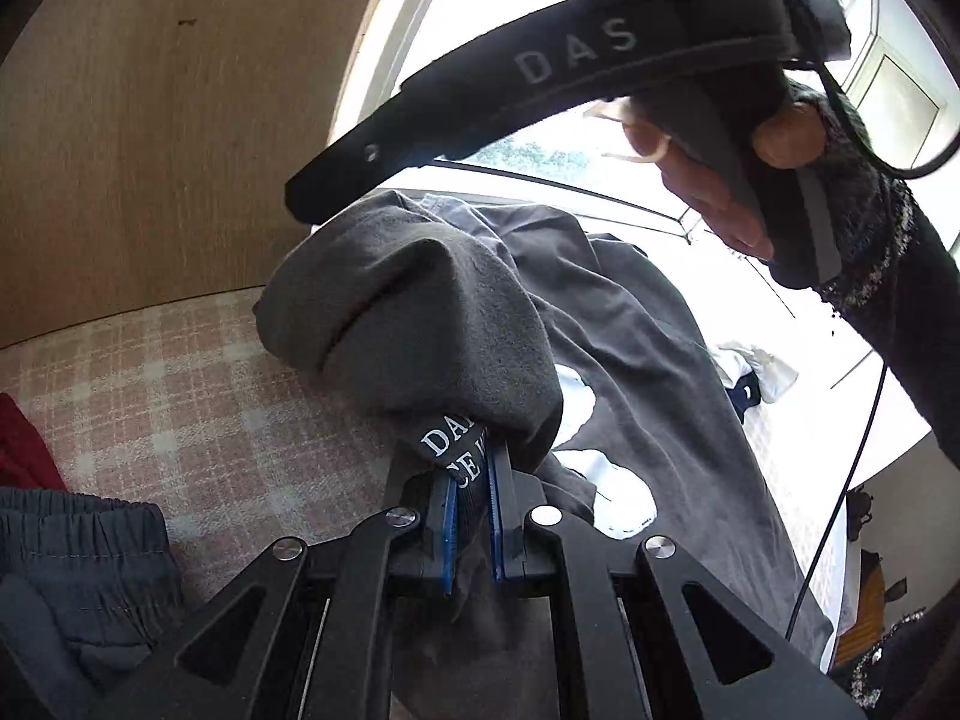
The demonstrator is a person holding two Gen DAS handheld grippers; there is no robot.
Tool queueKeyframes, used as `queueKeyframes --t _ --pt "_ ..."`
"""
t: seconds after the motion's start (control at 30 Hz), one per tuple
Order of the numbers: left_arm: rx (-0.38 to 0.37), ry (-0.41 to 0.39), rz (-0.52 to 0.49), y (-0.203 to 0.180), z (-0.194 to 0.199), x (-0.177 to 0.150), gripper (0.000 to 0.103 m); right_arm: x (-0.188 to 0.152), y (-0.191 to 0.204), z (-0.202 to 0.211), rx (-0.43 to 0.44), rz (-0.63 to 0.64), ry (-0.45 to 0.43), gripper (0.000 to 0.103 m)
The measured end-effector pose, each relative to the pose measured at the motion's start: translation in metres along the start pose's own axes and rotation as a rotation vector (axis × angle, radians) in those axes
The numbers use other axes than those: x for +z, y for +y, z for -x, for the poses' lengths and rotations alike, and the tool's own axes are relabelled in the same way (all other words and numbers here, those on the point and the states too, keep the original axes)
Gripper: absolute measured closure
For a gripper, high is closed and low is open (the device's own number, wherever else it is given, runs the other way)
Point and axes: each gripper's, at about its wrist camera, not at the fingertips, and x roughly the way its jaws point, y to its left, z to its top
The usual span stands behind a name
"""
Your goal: Fold clothes
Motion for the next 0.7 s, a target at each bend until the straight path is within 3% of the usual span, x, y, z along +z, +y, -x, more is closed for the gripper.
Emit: queueKeyframes --t 0.13,0.3,0.4,0.57,0.6,0.63,0.7 --pt "-0.032 0.062 -0.123 -0.031 -0.004 -0.017 0.096 -0.019 0.006 0.003 0.101 0.038 0.071 0.068" --pt "-0.002 0.147 -0.257 -0.062 -0.015 -0.044 0.096 -0.048 0.027 0.021 0.170 0.108 0.096 0.068" --pt "0.006 0.149 -0.283 -0.069 -0.013 -0.052 0.096 -0.059 0.051 0.019 0.185 0.202 0.146 0.068" --pt "0.004 0.147 -0.272 -0.068 -0.012 -0.053 0.096 -0.066 0.063 0.011 0.128 0.273 0.164 0.069" --pt "0.006 0.148 -0.272 -0.068 -0.013 -0.053 0.096 -0.068 0.065 0.010 0.116 0.286 0.167 0.073" --pt "0.009 0.149 -0.271 -0.068 -0.013 -0.053 0.096 -0.068 0.066 0.010 0.107 0.300 0.168 0.089" --pt "0.015 0.149 -0.279 -0.069 -0.010 -0.054 0.096 -0.069 0.071 0.015 0.115 0.335 0.162 0.096"
